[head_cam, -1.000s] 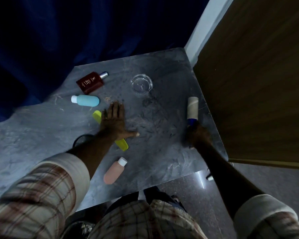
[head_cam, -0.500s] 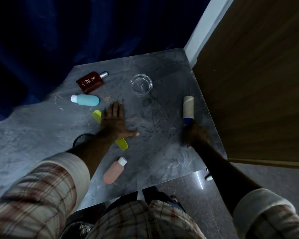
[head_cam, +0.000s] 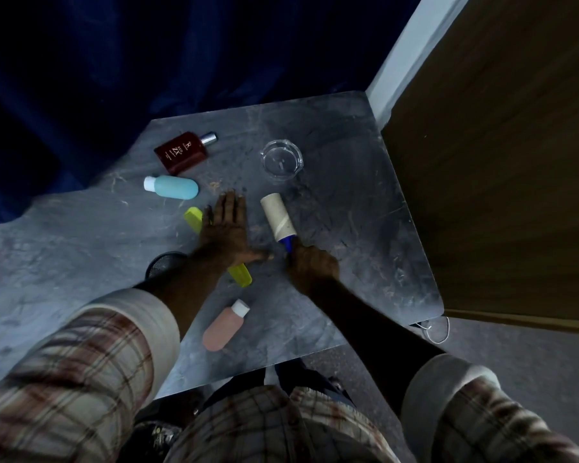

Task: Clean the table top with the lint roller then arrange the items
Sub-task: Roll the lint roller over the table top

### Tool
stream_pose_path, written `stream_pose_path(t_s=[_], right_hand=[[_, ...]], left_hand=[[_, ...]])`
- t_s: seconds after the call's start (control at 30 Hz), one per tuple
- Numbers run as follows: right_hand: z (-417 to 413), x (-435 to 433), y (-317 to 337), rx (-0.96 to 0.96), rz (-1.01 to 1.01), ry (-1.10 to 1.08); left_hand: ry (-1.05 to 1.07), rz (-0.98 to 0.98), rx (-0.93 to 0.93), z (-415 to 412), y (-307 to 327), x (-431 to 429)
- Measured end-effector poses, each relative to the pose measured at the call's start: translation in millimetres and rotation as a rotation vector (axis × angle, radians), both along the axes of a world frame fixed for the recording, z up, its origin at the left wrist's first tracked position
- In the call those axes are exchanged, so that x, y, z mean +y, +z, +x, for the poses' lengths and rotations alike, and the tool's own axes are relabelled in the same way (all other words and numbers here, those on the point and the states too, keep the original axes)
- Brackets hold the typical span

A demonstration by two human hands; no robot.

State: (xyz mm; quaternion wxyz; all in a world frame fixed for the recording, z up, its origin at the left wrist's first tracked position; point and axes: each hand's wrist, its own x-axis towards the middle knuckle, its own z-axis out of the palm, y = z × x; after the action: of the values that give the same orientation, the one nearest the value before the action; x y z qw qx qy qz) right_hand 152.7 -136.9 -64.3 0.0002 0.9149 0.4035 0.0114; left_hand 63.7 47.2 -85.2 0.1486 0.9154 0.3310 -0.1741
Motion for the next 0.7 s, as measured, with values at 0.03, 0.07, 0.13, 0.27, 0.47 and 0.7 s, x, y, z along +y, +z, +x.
stream_pose_path(t_s=[0.03,0.07,0.13,0.27,0.47,0.7], right_hand=[[-3.2,2.2,0.3,0.024,0.004,0.017],[-6.3,4.4,1.4,0.065,-0.01,0.036],[-10.1,7.0,4.4,0.108,-0.014,0.043],[-8.5,7.7,5.4,0.093,-0.042,0.081],[18.3,1.6,7.3,0.095,-0.044,-0.015],[80.3,-31.2,1.3,0.502,-0.091,-0.336]], left_hand=[[0.001,0.003,0.002,0.7,0.0,-0.2],[0.002,0.004,0.008,1.8,0.2,-0.5],[0.006,0.011,0.024,3.2,1.0,-1.3],[0.008,0.011,0.035,3.4,2.5,-0.9],[0.008,-0.02,0.024,1.2,4.7,-0.6],[-0.002,-0.028,0.035,0.6,3.9,0.1]])
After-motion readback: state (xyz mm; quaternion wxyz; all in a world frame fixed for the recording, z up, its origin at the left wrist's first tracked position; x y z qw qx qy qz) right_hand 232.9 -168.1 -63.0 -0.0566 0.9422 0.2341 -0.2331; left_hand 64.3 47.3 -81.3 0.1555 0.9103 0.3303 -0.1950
